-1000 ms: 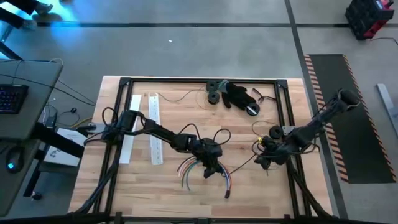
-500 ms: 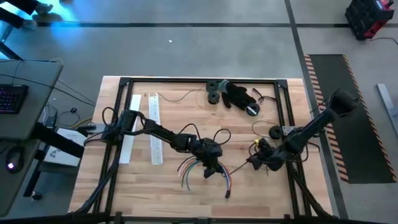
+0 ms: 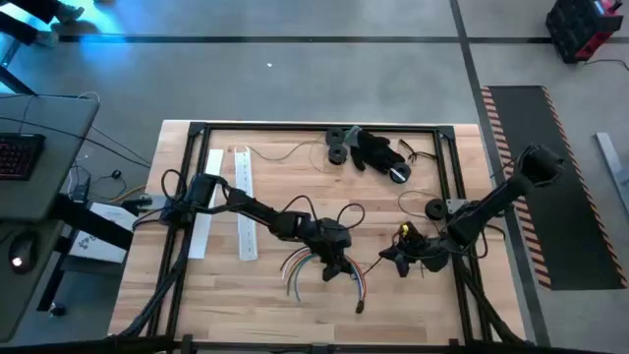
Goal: Ziptie cables
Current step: Wrap the cables together using a black zip tie
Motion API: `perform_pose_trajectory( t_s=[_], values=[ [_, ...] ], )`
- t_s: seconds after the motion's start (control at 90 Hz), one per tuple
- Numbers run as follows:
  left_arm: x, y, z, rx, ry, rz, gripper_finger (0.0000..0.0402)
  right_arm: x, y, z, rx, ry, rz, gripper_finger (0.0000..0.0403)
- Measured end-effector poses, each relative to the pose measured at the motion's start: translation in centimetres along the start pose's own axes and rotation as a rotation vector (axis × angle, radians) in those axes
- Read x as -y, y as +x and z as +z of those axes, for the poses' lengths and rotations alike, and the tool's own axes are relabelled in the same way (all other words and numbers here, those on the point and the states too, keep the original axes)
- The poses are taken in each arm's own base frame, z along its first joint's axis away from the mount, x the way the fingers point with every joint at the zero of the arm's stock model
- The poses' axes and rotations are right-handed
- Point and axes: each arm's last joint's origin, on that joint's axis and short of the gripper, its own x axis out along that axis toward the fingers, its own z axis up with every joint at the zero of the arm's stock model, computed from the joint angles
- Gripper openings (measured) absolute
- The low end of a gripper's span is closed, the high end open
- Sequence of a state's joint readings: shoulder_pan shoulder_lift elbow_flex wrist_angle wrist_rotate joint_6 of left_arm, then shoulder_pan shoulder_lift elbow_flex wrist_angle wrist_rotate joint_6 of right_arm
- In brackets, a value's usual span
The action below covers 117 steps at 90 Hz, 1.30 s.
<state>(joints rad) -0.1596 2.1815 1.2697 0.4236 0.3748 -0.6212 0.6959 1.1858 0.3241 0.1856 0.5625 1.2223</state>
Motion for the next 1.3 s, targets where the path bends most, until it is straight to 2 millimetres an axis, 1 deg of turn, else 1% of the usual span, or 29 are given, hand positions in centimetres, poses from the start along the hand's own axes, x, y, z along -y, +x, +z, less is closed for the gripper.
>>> perform_pose_trajectory(
  t_s=[0.156, 0.322, 0.456, 0.633, 0.767, 0.922, 1.167, 1.3],
  values=[
    [0.3, -0.1, 0.8, 0.075, 0.006, -0.044, 0.0, -0.8, 0.5, 1.1, 0.044, -0.066, -0.01, 0.0],
    [0.1, -0.5, 1.5, 0.109, -0.011, -0.055, 0.0, -1.3, 1.7, 1.8, 0.047, -0.133, -0.043, 0.0],
    [-0.2, -0.6, 1.7, 0.114, -0.015, -0.05, 0.0, -2.1, 3.0, 1.9, 0.03, -0.214, -0.067, 0.0],
    [-0.2, -0.6, 1.7, 0.111, -0.024, -0.052, 0.0, -2.8, 4.9, 1.1, -0.057, -0.343, -0.14, 0.0],
    [-0.2, -0.6, 1.7, 0.092, -0.031, -0.076, 0.0, -2.8, 6.2, 0.4, -0.122, -0.431, -0.219, 0.0],
    [-0.1, -0.6, 1.6, 0.068, -0.038, -0.107, 0.0, -2.9, 7.5, 0.0, -0.19, -0.51, -0.231, 0.0],
    [0.1, -0.7, 1.5, -0.001, -0.078, -0.186, 0.0, -3.1, 8.4, -0.2, -0.234, -0.632, -0.239, 0.0],
    [0.0, -0.8, 1.6, -0.016, -0.109, -0.204, 0.0, -3.3, 8.7, 0.5, -0.234, -0.712, -0.239, 0.0]
  ],
)
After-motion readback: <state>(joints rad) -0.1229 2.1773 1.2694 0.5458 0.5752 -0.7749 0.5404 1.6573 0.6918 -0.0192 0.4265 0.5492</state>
